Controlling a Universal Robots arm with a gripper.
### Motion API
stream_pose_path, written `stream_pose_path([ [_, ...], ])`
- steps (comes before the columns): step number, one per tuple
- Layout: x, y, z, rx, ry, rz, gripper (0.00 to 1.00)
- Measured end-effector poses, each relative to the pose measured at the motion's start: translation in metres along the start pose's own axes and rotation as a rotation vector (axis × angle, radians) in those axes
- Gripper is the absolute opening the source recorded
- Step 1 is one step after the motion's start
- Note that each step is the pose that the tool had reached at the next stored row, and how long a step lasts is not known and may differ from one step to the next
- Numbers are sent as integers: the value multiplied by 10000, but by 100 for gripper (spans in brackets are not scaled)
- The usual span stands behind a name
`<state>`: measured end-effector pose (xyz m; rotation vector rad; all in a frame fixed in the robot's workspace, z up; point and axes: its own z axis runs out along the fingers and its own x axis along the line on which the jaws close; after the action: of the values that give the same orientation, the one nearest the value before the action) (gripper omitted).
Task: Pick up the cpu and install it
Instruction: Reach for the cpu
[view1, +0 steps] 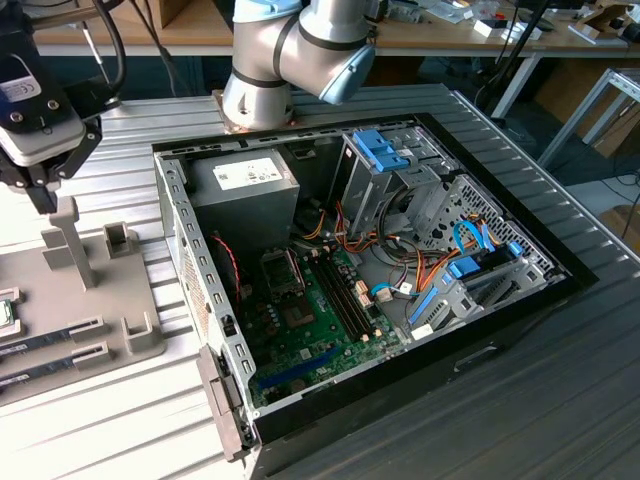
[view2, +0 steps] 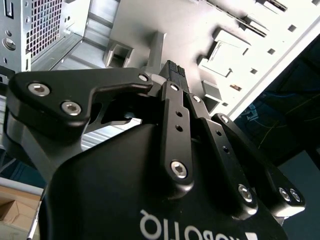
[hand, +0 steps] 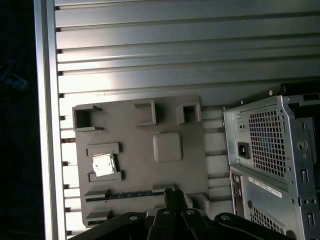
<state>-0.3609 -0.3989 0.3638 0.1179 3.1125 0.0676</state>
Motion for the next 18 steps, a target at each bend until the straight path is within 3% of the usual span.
stream_pose_path([
  [18,66,-6,32,0,0,0,11],
])
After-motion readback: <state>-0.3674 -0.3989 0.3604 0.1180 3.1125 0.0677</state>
